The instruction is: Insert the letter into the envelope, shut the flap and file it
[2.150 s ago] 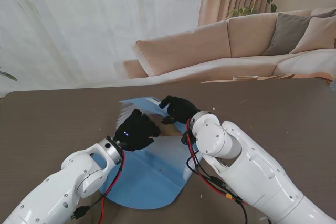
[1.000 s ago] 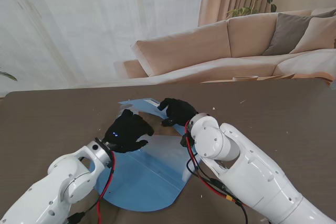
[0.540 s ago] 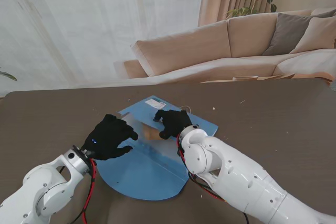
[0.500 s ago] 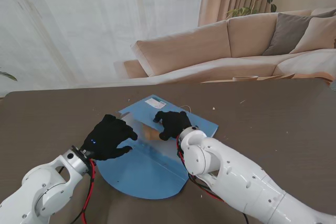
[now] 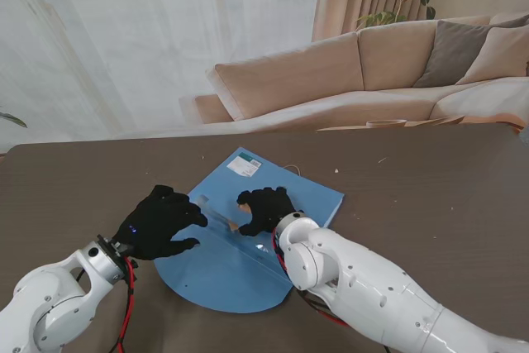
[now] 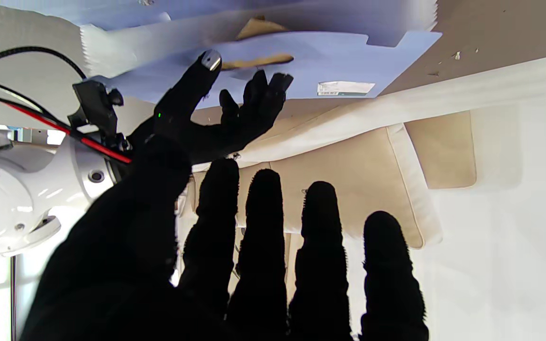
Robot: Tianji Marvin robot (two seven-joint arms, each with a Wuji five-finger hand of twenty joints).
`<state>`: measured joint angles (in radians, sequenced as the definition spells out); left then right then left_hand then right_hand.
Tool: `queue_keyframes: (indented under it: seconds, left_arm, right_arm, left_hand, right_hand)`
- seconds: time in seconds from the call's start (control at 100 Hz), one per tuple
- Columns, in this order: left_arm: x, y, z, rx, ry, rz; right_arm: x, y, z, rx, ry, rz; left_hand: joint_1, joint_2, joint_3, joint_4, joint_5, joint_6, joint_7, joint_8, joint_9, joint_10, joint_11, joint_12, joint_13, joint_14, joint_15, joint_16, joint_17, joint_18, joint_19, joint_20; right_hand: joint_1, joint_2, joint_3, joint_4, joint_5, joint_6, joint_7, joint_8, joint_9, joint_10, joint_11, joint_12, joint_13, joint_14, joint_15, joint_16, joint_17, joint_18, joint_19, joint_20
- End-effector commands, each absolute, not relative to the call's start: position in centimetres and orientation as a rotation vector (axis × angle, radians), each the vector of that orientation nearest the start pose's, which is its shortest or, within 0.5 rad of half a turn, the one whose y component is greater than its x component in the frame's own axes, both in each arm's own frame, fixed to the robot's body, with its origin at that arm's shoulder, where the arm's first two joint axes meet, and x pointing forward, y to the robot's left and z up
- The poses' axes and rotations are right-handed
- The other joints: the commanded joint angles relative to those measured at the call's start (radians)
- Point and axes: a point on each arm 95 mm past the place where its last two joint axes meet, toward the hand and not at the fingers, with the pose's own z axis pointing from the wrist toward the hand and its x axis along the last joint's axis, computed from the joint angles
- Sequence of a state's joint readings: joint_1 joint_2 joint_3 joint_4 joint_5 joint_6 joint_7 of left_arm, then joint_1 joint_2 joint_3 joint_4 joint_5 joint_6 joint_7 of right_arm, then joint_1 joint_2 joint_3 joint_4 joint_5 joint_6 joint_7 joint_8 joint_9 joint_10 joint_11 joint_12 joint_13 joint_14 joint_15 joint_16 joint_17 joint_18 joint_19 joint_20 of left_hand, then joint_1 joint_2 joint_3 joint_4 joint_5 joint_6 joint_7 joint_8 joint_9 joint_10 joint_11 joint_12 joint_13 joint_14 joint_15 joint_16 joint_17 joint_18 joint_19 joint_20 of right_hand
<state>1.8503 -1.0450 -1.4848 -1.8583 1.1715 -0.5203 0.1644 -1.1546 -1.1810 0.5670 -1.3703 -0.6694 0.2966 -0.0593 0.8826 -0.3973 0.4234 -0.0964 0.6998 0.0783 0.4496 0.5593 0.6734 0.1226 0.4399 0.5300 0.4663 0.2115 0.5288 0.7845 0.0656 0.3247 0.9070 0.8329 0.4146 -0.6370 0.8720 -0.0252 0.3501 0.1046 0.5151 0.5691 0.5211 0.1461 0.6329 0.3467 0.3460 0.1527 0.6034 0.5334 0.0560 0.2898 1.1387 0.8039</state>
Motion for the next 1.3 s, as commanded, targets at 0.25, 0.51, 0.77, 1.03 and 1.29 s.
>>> queue_keyframes:
  seconds: [0.25,0.51,0.77,1.03,1.29]
  left_arm:
    - [30.8,3.6,-27.7,-0.733,1.866,-1.739]
    - [28.4,5.1,-28.2,-0.703,2.033,-1.701]
    - [26.7,5.2,-29.7,-0.622,2.156,-1.617]
    - [27.2,4.2,-31.5,-0.573,2.174,-1.505]
    - [28.5,3.1,-32.7,-0.573,2.076,-1.527]
  right_arm:
    - [39.8,14.9,-33.5,1.361,1.663,1.566]
    - [39.0,12.7,-32.3,1.41,1.583,1.547]
    - [39.3,9.8,-31.6,1.451,1.515,1.496]
    - [41.0,6.5,-32.5,1.51,1.493,1.412]
    - [43.2,4.3,-34.4,1.581,1.544,1.306]
  left_hand:
    - [-0.238,0.06,-0.08,0.01,-0.143,0.002,-0.164,-0.116,-0.141,-0.038,-0.103,-0.056,-0.127,-0.028,-0.144,-0.073,-0.066,-0.008,-0.164,-0.018]
    - [-0.402,0.025,-0.021,-0.017,-0.213,0.019,-0.227,-0.148,-0.206,-0.059,-0.149,-0.074,-0.171,-0.048,-0.227,-0.098,-0.08,-0.022,-0.284,0.015]
    - [-0.376,0.003,-0.009,-0.011,-0.278,0.02,-0.277,-0.169,-0.236,-0.078,-0.17,-0.082,-0.179,-0.06,-0.266,-0.107,-0.076,-0.029,-0.332,0.02]
    - [-0.19,0.006,-0.008,0.03,-0.361,-0.016,-0.297,-0.17,-0.298,-0.099,-0.157,-0.072,-0.19,-0.067,-0.269,-0.096,-0.061,-0.046,-0.36,0.038]
    - [0.045,0.099,0.015,0.044,-0.175,-0.134,-0.137,-0.115,-0.181,-0.089,-0.075,-0.037,-0.132,-0.056,-0.185,-0.057,-0.032,-0.032,-0.3,0.055]
  right_hand:
    - [-0.067,0.045,-0.106,-0.032,-0.026,0.008,-0.15,-0.09,-0.072,0.036,-0.136,-0.068,-0.048,0.039,-0.137,-0.089,-0.037,-0.01,-0.048,-0.002]
    - [-0.058,0.053,-0.088,-0.028,-0.027,-0.004,-0.16,-0.094,-0.098,0.008,-0.146,-0.071,-0.044,0.045,-0.185,-0.116,-0.053,0.003,-0.111,-0.03]
    - [-0.029,0.109,-0.118,-0.02,-0.052,-0.041,-0.164,-0.09,-0.152,-0.047,-0.147,-0.072,-0.05,0.038,-0.252,-0.152,-0.07,0.016,-0.207,-0.084]
    - [0.043,0.198,-0.116,0.034,-0.149,-0.062,-0.229,-0.132,-0.3,-0.055,-0.228,-0.114,-0.131,0.01,-0.378,-0.244,-0.107,-0.022,-0.375,-0.206]
    - [0.04,0.198,0.01,0.146,-0.225,-0.007,-0.282,-0.168,-0.35,0.0,-0.338,-0.17,-0.182,-0.002,-0.386,-0.302,-0.116,-0.066,-0.419,-0.307]
